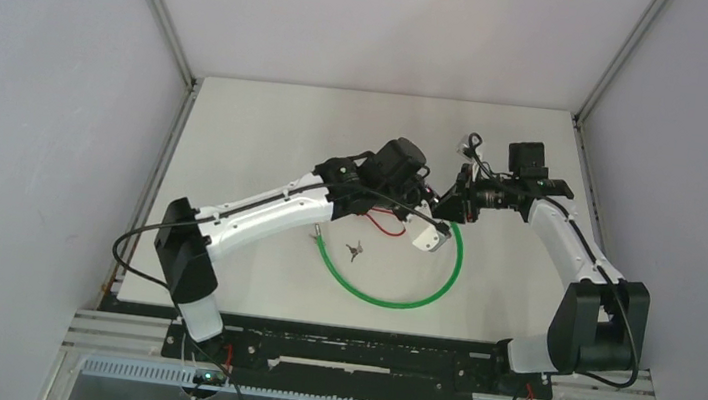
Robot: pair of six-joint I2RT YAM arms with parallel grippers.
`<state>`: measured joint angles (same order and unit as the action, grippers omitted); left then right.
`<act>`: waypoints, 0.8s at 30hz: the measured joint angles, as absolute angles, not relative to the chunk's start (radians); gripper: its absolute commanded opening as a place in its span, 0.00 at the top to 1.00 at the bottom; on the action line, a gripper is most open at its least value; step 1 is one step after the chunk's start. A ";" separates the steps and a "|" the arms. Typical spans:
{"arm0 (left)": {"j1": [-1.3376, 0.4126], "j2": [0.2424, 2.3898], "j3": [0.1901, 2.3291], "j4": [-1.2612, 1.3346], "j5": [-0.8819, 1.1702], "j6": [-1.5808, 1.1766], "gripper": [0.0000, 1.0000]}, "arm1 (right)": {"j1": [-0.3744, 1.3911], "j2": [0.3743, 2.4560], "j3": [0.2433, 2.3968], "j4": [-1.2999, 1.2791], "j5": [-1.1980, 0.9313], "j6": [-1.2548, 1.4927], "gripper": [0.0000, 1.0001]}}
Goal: Lock with the key
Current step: Lock the lock at the center of the board.
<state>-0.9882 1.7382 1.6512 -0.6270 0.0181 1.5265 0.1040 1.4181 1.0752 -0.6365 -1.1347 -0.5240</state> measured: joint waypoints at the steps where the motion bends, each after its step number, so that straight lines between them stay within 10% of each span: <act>1: -0.991 1.733 1.633 -0.603 0.004 1.525 0.86 | 0.104 1.420 1.075 -0.636 -1.132 -0.522 1.00; 16: -0.995 1.717 1.575 -0.519 -0.065 1.457 0.15 | 0.107 1.422 1.075 -0.657 -1.131 -0.491 1.00; 24: -0.897 1.611 1.574 -0.673 0.039 1.273 0.06 | 0.088 1.421 1.075 -0.655 -1.103 -0.467 1.00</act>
